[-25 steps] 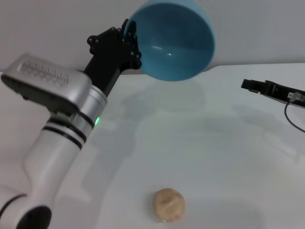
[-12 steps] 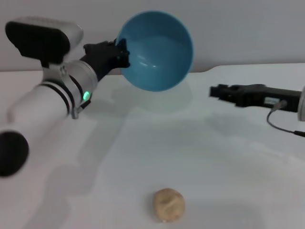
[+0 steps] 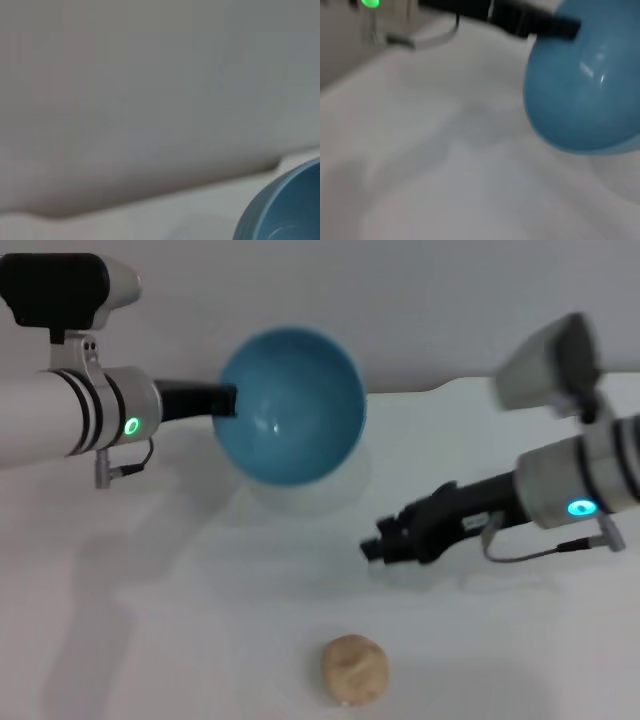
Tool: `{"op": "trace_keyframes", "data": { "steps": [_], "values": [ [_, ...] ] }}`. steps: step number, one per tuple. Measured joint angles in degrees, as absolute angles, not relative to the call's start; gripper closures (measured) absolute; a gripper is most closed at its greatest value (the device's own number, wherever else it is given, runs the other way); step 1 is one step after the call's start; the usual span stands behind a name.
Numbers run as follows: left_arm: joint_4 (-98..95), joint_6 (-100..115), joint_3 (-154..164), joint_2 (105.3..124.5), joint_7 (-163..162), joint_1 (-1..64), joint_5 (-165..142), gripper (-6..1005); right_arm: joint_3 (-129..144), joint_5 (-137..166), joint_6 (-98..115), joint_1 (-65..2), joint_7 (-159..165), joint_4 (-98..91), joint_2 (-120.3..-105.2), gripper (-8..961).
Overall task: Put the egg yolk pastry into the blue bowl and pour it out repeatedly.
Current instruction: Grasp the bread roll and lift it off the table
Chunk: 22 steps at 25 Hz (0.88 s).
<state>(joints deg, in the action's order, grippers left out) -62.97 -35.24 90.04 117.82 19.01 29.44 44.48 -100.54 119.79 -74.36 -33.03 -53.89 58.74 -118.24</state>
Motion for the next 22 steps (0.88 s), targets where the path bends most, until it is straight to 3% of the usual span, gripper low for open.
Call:
{"op": "trace_keyframes", "data": {
  "steps": [9,22],
  "values": [
    [-63.2,-52.2,87.9,118.00,9.6,34.8,30.4,986,-88.3,123.6,-74.2,-38.2,-47.6,58.7,-118.44,602],
    [-63.4,-53.2,87.9,118.07,9.2,35.2,29.7,987,-81.4,123.1,-73.4,-38.5,-42.6,58.2,-118.75,603]
  ]
}}
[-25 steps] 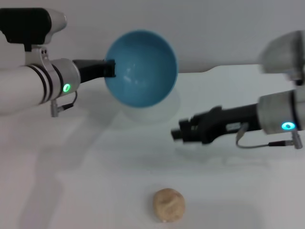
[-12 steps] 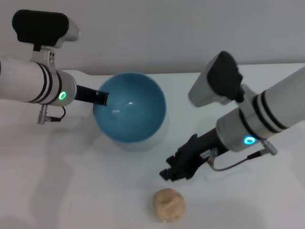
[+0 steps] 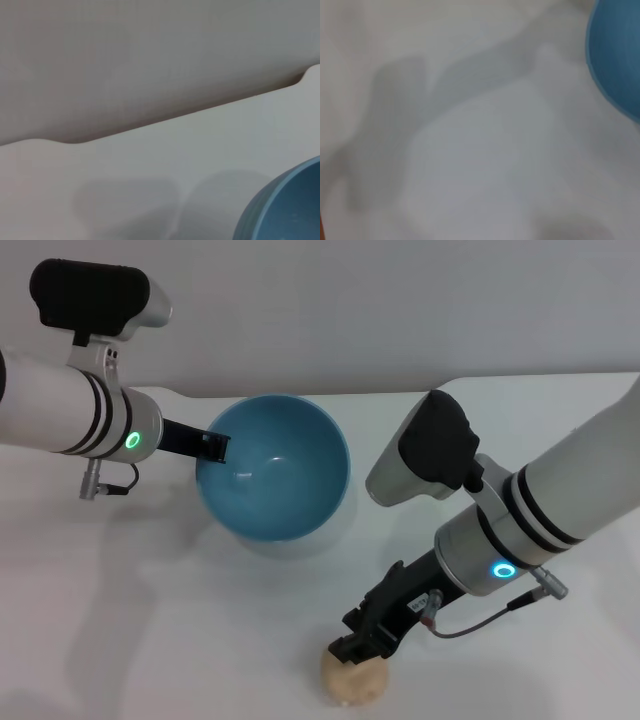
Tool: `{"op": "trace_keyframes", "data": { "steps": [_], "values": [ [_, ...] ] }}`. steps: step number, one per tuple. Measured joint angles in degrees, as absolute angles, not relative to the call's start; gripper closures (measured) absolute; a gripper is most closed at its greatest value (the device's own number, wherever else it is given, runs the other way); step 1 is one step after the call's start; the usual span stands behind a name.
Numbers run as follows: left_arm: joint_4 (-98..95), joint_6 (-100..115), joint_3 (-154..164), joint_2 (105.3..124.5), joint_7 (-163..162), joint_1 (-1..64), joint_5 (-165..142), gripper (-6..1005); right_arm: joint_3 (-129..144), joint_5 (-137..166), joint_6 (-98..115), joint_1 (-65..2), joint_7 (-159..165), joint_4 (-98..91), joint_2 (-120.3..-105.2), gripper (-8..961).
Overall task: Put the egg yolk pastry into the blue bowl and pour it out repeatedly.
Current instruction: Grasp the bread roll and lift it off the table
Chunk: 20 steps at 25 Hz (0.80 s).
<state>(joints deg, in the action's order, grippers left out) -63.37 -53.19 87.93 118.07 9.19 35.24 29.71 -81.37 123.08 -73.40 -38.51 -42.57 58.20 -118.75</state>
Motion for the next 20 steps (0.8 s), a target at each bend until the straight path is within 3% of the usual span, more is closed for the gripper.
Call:
{"op": "trace_keyframes", "data": {
  "steps": [20],
  "values": [
    [-63.9,-52.3,87.9,118.09,9.7,35.3,30.1,987,-76.4,123.1,-70.9,-41.0,-38.6,49.9,-118.92,603]
  ]
}}
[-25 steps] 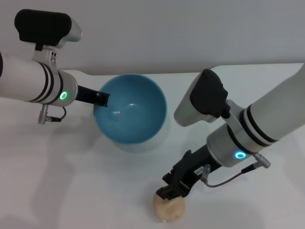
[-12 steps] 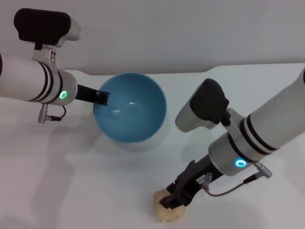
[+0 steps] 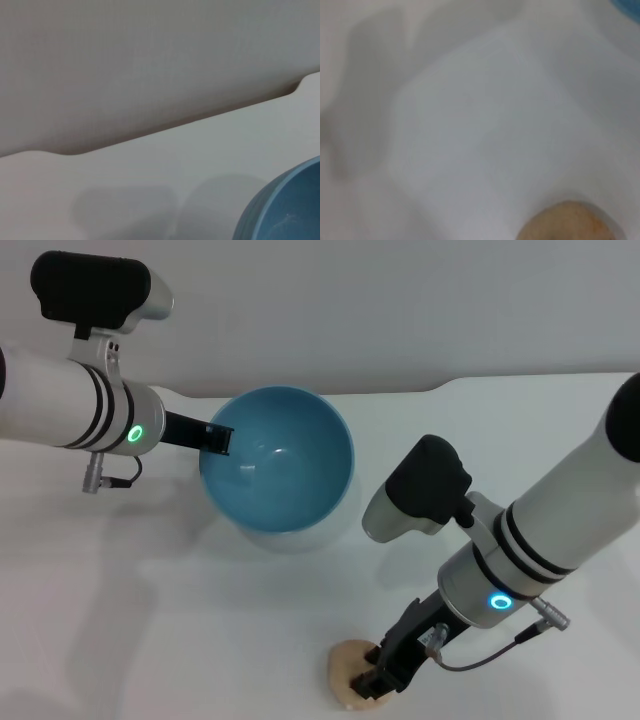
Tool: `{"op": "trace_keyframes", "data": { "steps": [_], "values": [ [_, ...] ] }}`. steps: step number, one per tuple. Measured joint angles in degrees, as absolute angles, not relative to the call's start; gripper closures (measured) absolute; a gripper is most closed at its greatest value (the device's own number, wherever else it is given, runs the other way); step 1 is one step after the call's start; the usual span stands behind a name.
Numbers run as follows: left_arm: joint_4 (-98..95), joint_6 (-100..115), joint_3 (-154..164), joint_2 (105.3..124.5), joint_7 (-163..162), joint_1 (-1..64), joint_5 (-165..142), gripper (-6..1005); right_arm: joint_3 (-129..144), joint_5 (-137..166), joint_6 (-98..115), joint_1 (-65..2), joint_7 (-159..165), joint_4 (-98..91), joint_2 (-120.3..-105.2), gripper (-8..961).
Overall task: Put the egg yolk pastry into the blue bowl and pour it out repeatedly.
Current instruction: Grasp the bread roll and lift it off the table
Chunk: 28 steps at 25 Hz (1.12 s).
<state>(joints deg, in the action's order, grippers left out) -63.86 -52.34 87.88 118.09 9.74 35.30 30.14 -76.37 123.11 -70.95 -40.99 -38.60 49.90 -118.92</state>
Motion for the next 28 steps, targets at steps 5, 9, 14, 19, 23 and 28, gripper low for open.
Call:
{"op": "trace_keyframes", "data": {
  "steps": [5,9,14,19,23,28],
  "values": [
    [-64.1,-52.3,87.9,118.12,9.7,35.3,30.1,986,-74.9,123.1,-68.2,-41.9,-38.2,47.9,-118.92,605],
    [-64.1,-52.3,87.9,118.13,9.7,35.3,30.1,986,-73.5,123.5,-67.3,-41.7,-38.2,48.6,-118.92,609],
    [-64.1,-52.4,87.9,118.13,9.5,35.3,30.2,985,-72.1,124.1,-66.1,-41.6,-37.6,48.7,-118.92,621],
    [-64.1,-52.4,87.9,118.13,9.5,35.4,30.2,986,-73.2,124.2,-66.2,-41.5,-36.6,48.8,-118.92,777],
    [-64.1,-52.4,87.9,118.13,9.6,35.4,30.2,986,-75.5,124.1,-67.6,-40.8,-36.5,51.4,-118.87,809],
    [-64.1,-52.7,87.9,118.13,9.7,35.3,30.2,986,-77.2,125.2,-69.5,-39.0,-34.5,58.5,-118.60,851]
  ]
}}
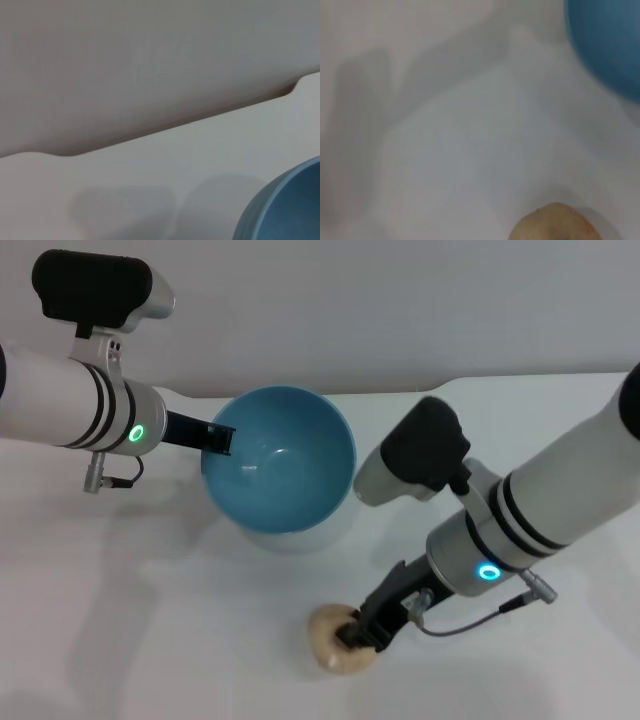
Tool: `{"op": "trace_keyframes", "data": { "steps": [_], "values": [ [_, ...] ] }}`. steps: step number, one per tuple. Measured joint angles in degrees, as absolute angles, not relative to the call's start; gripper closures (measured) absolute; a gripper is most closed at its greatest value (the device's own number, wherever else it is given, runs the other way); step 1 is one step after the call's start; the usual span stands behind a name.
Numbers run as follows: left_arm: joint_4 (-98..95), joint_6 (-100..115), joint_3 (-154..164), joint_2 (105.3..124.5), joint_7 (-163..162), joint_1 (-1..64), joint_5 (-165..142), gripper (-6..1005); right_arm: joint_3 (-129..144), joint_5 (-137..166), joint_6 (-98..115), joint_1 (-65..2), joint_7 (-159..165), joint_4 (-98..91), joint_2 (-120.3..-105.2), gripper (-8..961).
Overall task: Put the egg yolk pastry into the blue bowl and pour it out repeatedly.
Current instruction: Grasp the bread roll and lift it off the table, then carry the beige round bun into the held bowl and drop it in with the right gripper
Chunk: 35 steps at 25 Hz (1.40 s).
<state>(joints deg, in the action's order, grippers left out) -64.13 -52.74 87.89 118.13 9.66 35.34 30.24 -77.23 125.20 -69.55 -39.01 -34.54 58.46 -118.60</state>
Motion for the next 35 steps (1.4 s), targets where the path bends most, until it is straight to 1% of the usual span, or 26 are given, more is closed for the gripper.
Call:
{"op": "trace_keyframes", "data": {
  "steps": [8,12,23,32,35],
  "values": [
    [-64.2,-53.8,87.9,118.12,9.8,35.3,30.2,987,-79.6,127.6,-67.7,-34.6,-33.9,73.8,-118.65,893],
    [-64.2,-55.4,88.1,118.11,9.8,35.4,30.2,987,-81.3,128.9,-63.9,-33.5,-34.0,77.0,-118.61,904],
    [-64.6,-61.5,90.9,118.10,9.4,37.5,30.2,986,-81.3,133.3,-56.1,-33.4,-34.1,73.9,-118.80,917],
    [-65.9,-62.6,93.3,118.30,9.3,38.9,30.8,987,-78.9,131.9,-57.4,-35.2,-37.8,70.0,-118.83,920],
    [-66.2,-62.6,93.7,118.30,9.3,39.0,30.8,986,-78.5,131.9,-57.3,-35.0,-38.0,70.9,-118.83,869]
  ]
}}
